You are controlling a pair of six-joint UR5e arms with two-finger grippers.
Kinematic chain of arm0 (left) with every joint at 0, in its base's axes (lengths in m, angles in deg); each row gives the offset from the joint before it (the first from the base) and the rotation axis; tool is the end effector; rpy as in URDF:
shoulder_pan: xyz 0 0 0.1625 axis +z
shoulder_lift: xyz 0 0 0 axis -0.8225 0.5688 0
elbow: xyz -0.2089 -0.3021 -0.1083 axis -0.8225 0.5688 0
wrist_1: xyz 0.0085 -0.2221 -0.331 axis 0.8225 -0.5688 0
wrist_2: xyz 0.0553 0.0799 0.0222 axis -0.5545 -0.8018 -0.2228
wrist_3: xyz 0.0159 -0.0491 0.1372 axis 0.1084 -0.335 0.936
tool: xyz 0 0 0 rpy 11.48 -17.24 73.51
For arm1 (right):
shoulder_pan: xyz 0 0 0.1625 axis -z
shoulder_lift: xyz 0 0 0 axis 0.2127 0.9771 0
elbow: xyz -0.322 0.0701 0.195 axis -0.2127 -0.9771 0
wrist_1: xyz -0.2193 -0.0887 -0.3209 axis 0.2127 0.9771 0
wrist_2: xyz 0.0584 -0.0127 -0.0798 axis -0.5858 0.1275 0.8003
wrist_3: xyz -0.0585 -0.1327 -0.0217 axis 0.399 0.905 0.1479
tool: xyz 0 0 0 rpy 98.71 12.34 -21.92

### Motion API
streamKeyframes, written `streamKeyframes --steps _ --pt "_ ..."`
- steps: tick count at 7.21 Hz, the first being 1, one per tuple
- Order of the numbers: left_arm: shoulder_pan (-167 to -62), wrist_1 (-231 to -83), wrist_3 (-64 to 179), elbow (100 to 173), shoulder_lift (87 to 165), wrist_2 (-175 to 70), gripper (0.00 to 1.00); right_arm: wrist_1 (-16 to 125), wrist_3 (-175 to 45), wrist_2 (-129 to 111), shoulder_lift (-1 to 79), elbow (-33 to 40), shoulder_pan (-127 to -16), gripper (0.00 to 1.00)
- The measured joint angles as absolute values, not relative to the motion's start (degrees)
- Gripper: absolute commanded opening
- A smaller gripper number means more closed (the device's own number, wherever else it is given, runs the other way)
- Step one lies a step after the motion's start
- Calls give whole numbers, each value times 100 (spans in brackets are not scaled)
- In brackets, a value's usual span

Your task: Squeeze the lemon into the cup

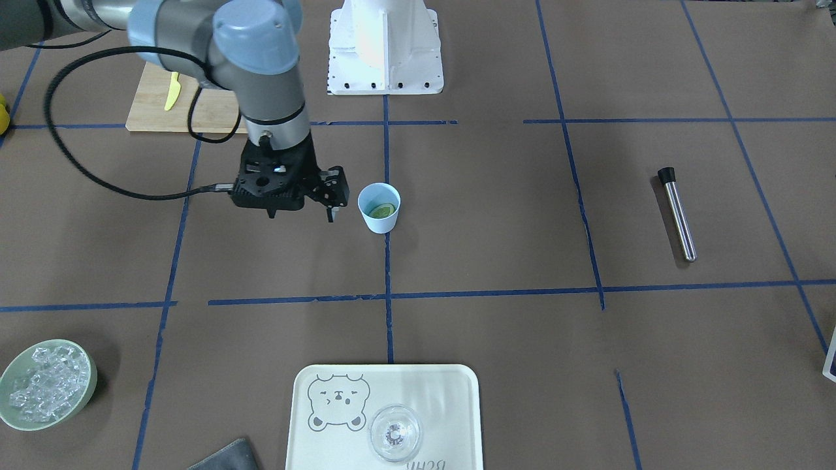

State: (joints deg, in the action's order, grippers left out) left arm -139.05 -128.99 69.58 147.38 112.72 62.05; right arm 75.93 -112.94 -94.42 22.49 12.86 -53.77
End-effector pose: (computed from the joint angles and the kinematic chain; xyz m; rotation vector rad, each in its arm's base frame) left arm 0.0291 -0.5228 0.4951 0.2075 0.8126 0.1778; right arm -0.4244 -0.4905 0.2236 0.1340 -0.7679 0.1470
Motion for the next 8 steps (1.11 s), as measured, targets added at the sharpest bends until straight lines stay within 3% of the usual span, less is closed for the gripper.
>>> streamKeyframes --steps 4,8 --pt "-13273 -12216 6602 14777 11682 6190 100 7571 -8359 -10928 3577 1501 -7308 100" --pt "-12668 -11569 6503 14693 12021 6152 100 7564 -5752 -11801 4736 1076 -8963 100"
